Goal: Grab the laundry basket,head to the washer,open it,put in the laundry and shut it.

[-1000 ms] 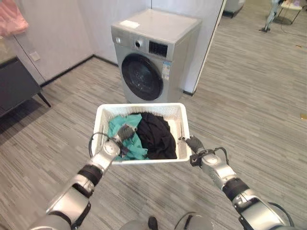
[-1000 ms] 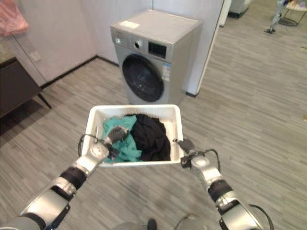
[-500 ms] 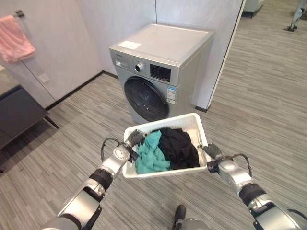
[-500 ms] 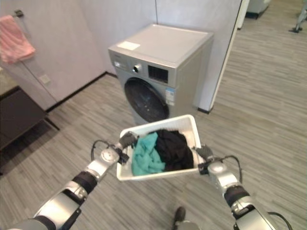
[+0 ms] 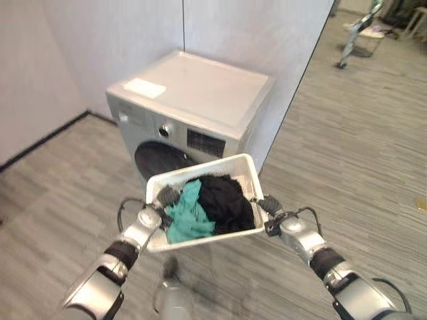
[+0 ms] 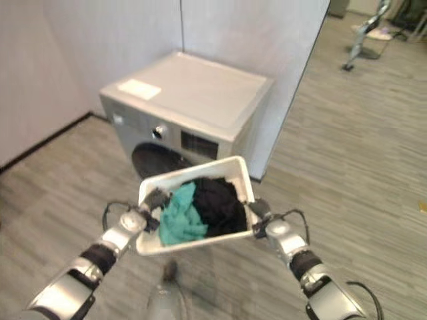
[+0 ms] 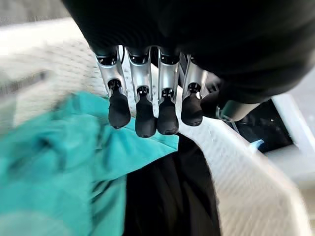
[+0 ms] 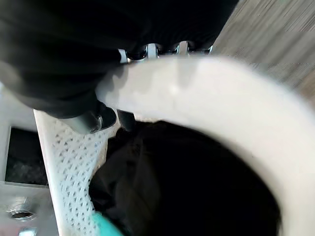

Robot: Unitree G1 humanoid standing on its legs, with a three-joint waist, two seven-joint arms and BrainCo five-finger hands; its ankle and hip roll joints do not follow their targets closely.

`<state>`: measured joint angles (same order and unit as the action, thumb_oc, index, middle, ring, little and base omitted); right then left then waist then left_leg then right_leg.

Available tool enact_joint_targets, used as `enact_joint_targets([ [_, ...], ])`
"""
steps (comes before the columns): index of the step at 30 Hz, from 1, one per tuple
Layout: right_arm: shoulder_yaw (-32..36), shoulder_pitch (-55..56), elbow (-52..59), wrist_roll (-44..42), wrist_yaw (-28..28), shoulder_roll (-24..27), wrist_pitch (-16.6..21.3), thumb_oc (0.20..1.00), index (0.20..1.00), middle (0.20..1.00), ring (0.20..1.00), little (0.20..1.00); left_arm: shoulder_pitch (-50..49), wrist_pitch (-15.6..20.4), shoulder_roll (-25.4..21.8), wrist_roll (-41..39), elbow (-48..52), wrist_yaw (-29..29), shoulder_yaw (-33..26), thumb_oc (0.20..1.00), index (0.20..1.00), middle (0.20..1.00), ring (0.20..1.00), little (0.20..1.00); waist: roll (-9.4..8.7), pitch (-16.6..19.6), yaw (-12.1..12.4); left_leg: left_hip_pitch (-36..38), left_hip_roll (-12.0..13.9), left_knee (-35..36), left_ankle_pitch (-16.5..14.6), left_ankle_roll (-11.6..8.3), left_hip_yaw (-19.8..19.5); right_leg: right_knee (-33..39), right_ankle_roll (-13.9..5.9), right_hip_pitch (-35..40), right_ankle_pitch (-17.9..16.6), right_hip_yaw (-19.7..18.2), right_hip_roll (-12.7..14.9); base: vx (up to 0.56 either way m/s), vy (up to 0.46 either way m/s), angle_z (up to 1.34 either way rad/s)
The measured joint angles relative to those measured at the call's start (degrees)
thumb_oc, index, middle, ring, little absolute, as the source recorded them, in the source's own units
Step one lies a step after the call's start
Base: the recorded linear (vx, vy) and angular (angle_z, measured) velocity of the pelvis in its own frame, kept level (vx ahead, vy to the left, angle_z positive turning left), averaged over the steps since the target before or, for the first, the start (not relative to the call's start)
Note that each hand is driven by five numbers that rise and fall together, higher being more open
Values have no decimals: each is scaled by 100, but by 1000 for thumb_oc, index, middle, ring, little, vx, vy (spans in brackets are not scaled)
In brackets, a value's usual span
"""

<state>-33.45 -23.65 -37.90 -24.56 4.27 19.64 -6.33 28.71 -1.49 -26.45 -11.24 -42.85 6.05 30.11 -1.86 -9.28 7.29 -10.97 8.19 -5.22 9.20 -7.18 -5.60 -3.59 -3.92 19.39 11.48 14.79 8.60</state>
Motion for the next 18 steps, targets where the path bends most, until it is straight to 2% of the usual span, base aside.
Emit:
enact_joint_targets([
  [1, 5, 71, 159, 43, -62, -19, -2, 200, 200, 200, 200, 200, 28, -2, -25, 0, 4, 5, -28, 200, 200, 200, 200, 200, -93, 6, -26, 68, -96, 145, 90, 93, 31, -7, -50, -109, 60, -35, 142, 37, 151, -46],
  [2, 6, 84, 324, 132, -120, -12, -12, 200, 200, 200, 200, 200, 90, -2, -90, 6, 24, 6, -49, 200, 200, 200, 200, 200, -115, 2, -83, 119, -158, 346, 156, 197, 122, 104, -108, -201, 57, -67, 154, 15, 118, -29],
  [3, 8, 77, 503, 246, -158, 12, -14, 200, 200, 200, 200, 200, 116, 0, -121, 7, 82, 8, -86, 200, 200, 200, 200, 200, -73, -24, -93, 229, -221, 554, 236, 304, 220, 228, -157, -309, 26, -59, 157, 15, 167, -33],
  [4, 10, 122, 836, 482, -233, 77, -15, 200, 200, 200, 200, 200, 132, 10, -121, 20, 207, 8, -162, 200, 200, 200, 200, 200, 11, -71, -175, 461, -367, 833, 321, 441, 396, 576, -356, -345, -229, -195, 114, 24, 201, -32],
  [6, 73, 348, 1379, 642, -337, 209, -14, 200, 200, 200, 200, 200, 62, 25, -113, 48, 387, 5, -300, 200, 200, 200, 200, 200, 29, -71, -186, 679, -518, 1061, 342, 513, 594, 586, -521, -324, -418, -332, 247, 17, 97, -26],
  [7, 170, 534, 1657, 650, -353, 226, -14, 200, 200, 200, 200, 200, -14, 57, -147, 64, 502, 4, -389, 200, 200, 200, 200, 200, 29, -70, -167, 688, -529, 1061, 321, 534, 643, 594, -530, -336, -431, -325, 273, 26, 44, -26],
  [10, 474, 1088, 2244, 675, -472, 275, -8, 200, 200, 200, 200, 200, -220, 55, -178, 112, 610, 13, -523, 200, 200, 200, 200, 200, 29, -65, -252, 703, -485, 1062, 304, 549, 756, 661, -646, -348, -491, -359, 273, 14, 35, -18],
  [13, 602, 1511, 2697, 694, -592, 486, 16, 200, 200, 200, 200, 200, -502, 54, -165, 127, 637, 12, -526, 200, 200, 200, 200, 200, 66, -41, -526, 721, -361, 1088, 305, 549, 812, 669, -627, -353, -527, -442, 149, -17, 5, -16],
  [14, 639, 1611, 2842, 695, -613, 586, 16, 200, 200, 200, 200, 200, -528, 55, -113, 175, 638, 12, -526, 200, 200, 200, 200, 200, 74, -36, -552, 723, -311, 1089, 288, 525, 867, 674, -600, -377, -538, -483, 112, -23, -7, -23],
  [16, 658, 1714, 3087, 755, -710, 972, 10, 200, 200, 200, 200, 200, -667, 51, 40, 289, 644, -4, -519, 200, 200, 200, 200, 200, 68, -25, -685, 735, -165, 1089, 247, 468, 953, 702, -522, -441, -571, -616, -14, -66, -25, -33],
  [18, 774, 2144, 4149, 1015, -790, 1676, -9, 200, 200, 200, 200, 200, -791, 35, 175, 384, 741, -4, -529, 200, 200, 200, 200, 200, 52, -15, -798, 654, -68, 1062, 291, 458, 952, 699, -483, -531, -594, -649, -127, -74, -49, -14],
])
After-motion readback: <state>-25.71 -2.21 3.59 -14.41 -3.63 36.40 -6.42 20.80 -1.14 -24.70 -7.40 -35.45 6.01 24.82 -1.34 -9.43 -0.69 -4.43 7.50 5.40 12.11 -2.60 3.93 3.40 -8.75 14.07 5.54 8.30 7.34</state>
